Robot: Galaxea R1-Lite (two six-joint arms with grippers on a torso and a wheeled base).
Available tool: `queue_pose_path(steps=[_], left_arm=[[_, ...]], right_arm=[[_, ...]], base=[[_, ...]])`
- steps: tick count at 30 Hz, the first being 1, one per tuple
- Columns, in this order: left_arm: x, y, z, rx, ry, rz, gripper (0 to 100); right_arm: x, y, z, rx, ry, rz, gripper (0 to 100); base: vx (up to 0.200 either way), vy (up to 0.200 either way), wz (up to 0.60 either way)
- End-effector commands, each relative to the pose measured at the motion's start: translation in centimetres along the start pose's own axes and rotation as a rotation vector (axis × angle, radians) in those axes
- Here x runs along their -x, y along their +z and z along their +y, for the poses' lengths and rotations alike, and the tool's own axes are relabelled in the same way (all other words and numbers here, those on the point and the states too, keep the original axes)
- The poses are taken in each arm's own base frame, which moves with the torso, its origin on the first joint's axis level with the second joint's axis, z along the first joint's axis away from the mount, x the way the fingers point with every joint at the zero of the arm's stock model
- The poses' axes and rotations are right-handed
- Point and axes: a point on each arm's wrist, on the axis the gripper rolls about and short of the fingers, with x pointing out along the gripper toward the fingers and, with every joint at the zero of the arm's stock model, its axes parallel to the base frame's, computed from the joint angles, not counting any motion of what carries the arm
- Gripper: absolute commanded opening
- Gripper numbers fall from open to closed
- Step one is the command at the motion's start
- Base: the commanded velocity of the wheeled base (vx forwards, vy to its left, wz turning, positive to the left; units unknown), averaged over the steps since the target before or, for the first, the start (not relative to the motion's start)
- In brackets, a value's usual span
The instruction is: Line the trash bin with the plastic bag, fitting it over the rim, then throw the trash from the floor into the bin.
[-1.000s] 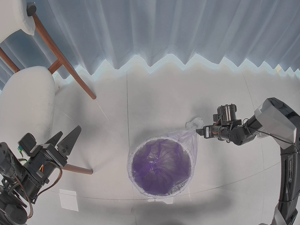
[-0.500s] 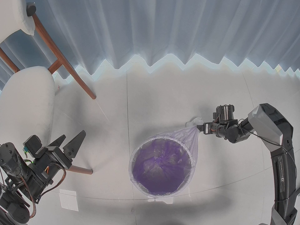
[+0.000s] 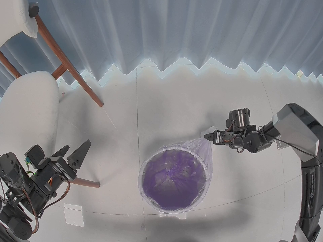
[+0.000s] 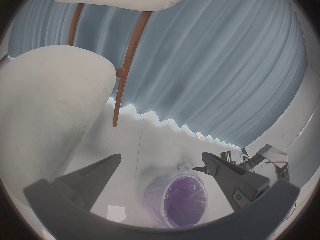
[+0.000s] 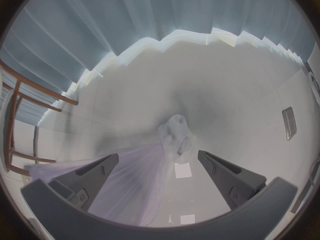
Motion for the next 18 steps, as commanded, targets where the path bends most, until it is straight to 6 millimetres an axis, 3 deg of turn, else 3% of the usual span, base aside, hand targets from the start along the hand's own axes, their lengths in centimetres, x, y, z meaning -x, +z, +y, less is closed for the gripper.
queue_pose_path(steps=[1,3,7,8,12,17,18], left_arm=[[0.3,-0.2,0.2,-0.001,0.009,0.013,100],[0.3,-0.3,0.2,-0.001,0.008,0.015,100],[0.3,-0.3,0.2,-0.001,0.007,0.015,100],[0.3,-0.3,0.2,-0.001,0.007,0.015,100],[0.3,-0.2,0.2,-0.001,0.011,0.013,100],[0.3,-0.2,0.2,-0.001,0.012,0.011,100],[0.3,-0.2,0.2,-0.002,0.014,0.012,100]], right_arm=[[5.0,2.5,0.0,-0.031,0.019,-0.025,100],[4.7,3.0,-1.9,-0.055,-0.016,-0.042,100],[2.8,3.3,-4.0,-0.079,-0.052,-0.051,100],[2.8,3.3,-4.0,-0.079,-0.052,-0.051,100],[-0.3,2.7,-5.2,-0.082,-0.073,-0.045,100],[-2.0,2.3,-5.0,-0.077,-0.068,-0.042,100],[-3.1,1.8,-4.9,-0.071,-0.07,-0.024,100]], base=[[0.0,0.0,0.0],[0.0,0.0,0.0],[0.0,0.0,0.0],[0.0,0.0,0.0],[0.0,0.0,0.0],[0.0,0.0,0.0],[0.0,0.0,0.0]])
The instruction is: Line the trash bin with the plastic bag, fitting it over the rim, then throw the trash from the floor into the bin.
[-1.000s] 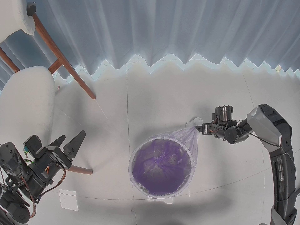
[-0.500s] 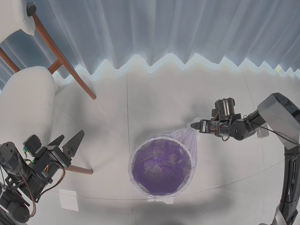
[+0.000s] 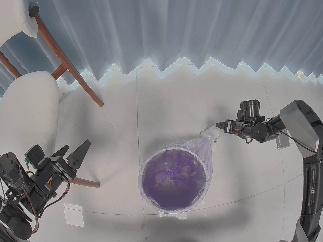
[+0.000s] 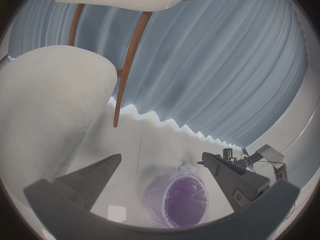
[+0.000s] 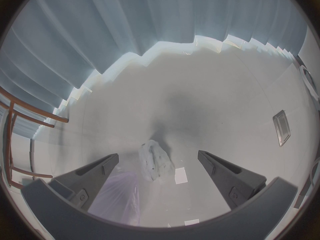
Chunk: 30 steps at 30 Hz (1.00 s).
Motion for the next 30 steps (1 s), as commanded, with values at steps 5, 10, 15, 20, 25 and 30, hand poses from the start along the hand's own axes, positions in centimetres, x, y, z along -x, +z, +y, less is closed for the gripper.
queue_pose_path(steps=[5,10,15,20,25,30], left_arm=[[0.3,-0.3,0.2,-0.001,0.013,0.015,100],[0.2,-0.4,0.2,-0.002,0.014,0.02,100],[0.2,-0.4,0.2,-0.002,0.015,0.02,100],[0.2,-0.4,0.2,-0.002,0.014,0.02,100],[0.3,-0.2,0.2,-0.003,0.01,0.012,100],[0.8,0.5,0.0,-0.001,0.001,-0.03,100]], right_arm=[[-4.9,-2.6,0.0,0.014,-0.002,0.04,100],[-6.5,-3.7,0.2,0.029,-0.005,0.068,100],[-7.9,-4.5,0.8,0.04,-0.006,0.076,0],[-7.8,-3.4,1.1,0.035,-0.006,0.038,0],[-3.2,0.0,0.1,-0.004,-0.035,-0.004,0],[15.2,3.4,-1.0,-0.161,-0.003,-0.065,0]], base=[[0.0,0.0,0.0],[0.0,0.0,0.0],[0.0,0.0,0.0],[0.0,0.0,0.0],[0.0,0.0,0.0],[0.0,0.0,0.0]])
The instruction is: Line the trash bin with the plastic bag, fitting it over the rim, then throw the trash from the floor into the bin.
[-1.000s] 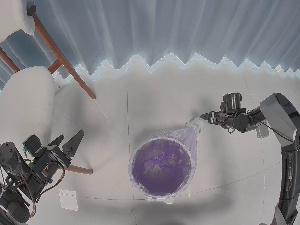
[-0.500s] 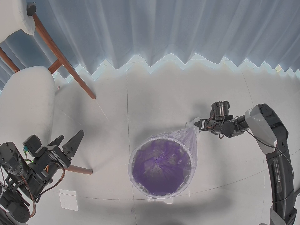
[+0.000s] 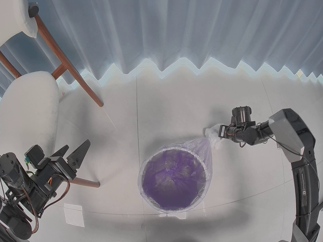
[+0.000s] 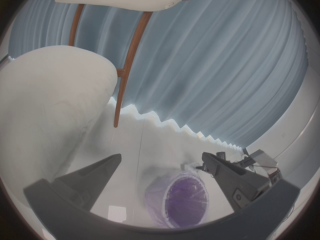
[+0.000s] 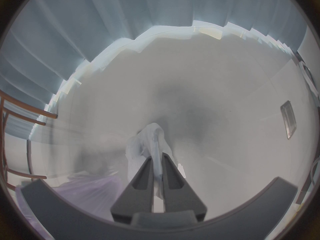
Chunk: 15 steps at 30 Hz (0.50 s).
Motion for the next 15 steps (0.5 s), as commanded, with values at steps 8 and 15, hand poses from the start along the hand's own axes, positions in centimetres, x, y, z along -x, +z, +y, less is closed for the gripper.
queue_pose_path(steps=[8,15], left_arm=[[1.4,1.1,-0.2,0.002,-0.023,-0.06,100],[1.8,1.9,0.1,0.005,-0.001,-0.11,100]], right_arm=[[37.2,-6.0,3.3,0.05,0.452,-0.042,0],[38.0,-11.4,5.6,0.388,0.628,0.046,0]], base=[[0.0,0.0,0.0],[0.0,0.0,0.0]])
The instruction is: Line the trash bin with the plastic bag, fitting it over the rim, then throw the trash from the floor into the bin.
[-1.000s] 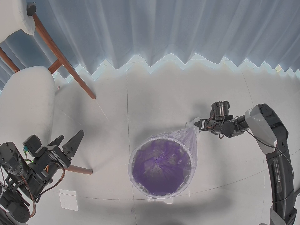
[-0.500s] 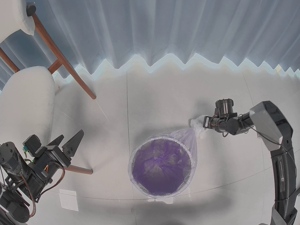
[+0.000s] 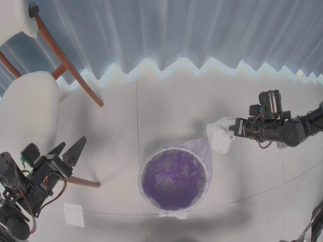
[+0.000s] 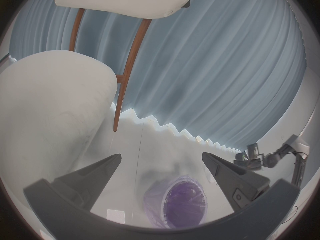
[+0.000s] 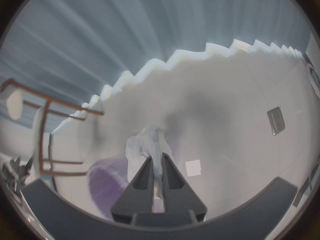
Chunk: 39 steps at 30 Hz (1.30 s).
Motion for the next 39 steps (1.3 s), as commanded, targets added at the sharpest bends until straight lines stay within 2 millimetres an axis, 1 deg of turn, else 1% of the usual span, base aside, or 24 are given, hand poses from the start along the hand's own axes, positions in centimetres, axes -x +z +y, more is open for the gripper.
queue_pose_path(steps=[1,2,3,4,5,7,10,13,15,18,19,20,21,23,25,27,29,30,32,35,36,37,39], left_arm=[[1.3,1.4,0.4,0.002,0.019,-0.084,100],[1.3,1.6,0.4,0.002,0.02,-0.091,100],[1.3,1.6,0.4,0.002,0.02,-0.091,100],[1.6,1.8,0.2,0.004,0.008,-0.106,100],[1.8,1.9,0.1,0.004,-0.002,-0.112,100],[2.2,2.2,-0.3,0.008,-0.034,-0.127,100],[2.7,2.5,-0.8,0.014,-0.07,-0.143,100],[3.2,2.3,-1.9,0.015,-0.151,-0.13,100],[3.5,2.5,-2.3,-0.059,-0.201,-0.132,100],[3.8,3.0,-2.0,-0.139,-0.217,-0.16,100],[3.8,3.0,-2.0,-0.139,-0.217,-0.16,100],[4.3,4.0,-1.0,-0.187,-0.146,-0.225,100],[4.6,4.5,-0.3,-0.218,-0.095,-0.259,100],[5.5,5.6,0.5,-0.288,-0.012,-0.331,100],[6.6,6.4,0.7,-0.325,0.024,-0.396,100],[7.7,6.8,0.5,-0.342,0.044,-0.443,100],[8.9,6.9,0.2,-0.346,0.041,-0.454,100],[9.1,6.8,0.2,-0.347,0.04,-0.452,100],[10.9,5.9,0.0,-0.377,0.061,-0.393,100],[13.7,4.0,0.2,-0.387,0.09,-0.3,100],[14.1,3.6,0.2,-0.384,0.093,-0.287,100],[15.3,2.7,0.3,-0.383,0.103,-0.259,100],[17.0,0.7,0.8,-0.39,0.132,-0.204,100]], right_arm=[[16.9,-12.9,5.4,0.397,0.441,0.068,0],[16.6,-13.3,5.4,0.428,0.441,0.092,0],[16.6,-13.3,5.4,0.428,0.441,0.092,0],[15.8,-14.1,5.4,0.481,0.437,0.137,0],[15.5,-14.3,5.3,0.497,0.432,0.153,0],[14.1,-15.1,5.3,0.541,0.414,0.214,0],[12.7,-15.4,5.5,0.55,0.391,0.261,0],[10.5,-15.3,6.1,0.554,0.327,0.28,0],[8.7,-14.8,6.9,0.553,0.301,0.247,0],[7.4,-13.9,7.8,0.543,0.292,0.202,0],[7.4,-13.9,7.8,0.543,0.292,0.202,0],[6.2,-13.4,8.3,0.529,0.277,0.19,0],[5.6,-13.0,8.5,0.524,0.267,0.178,0],[4.4,-11.8,8.9,0.508,0.234,0.139,0],[3.4,-10.9,9.1,0.498,0.209,0.115,0],[2.3,-10.5,9.3,0.493,0.188,0.103,0],[1.5,-10.6,9.3,0.496,0.176,0.112,0],[1.4,-10.6,9.4,0.497,0.175,0.113,0],[0.3,-10.7,9.6,0.505,0.172,0.121,0],[-1.1,-10.9,10.0,0.51,0.166,0.129,0],[-1.2,-11.0,10.0,0.512,0.163,0.131,0],[-1.7,-11.2,10.1,0.516,0.155,0.136,0],[-2.2,-11.5,10.0,0.531,0.145,0.147,0]], base=[[0.0,0.0,0.0],[0.0,0.0,0.0],[0.0,0.0,0.0],[0.0,0.0,0.0],[0.0,0.0,0.0],[0.0,0.0,0.0],[0.0,0.0,0.0],[0.0,0.0,0.0],[0.0,0.0,0.0],[0.0,0.0,0.0],[0.0,0.0,0.0],[0.0,0.0,0.0],[0.0,0.0,0.0],[0.0,0.0,0.0],[0.0,0.0,0.0],[0.0,0.0,0.0],[0.0,0.0,0.0],[0.0,0.0,0.0],[0.0,0.0,0.0],[0.0,0.0,0.0],[0.0,0.0,0.0],[0.0,0.0,0.0],[0.0,0.0,0.0]])
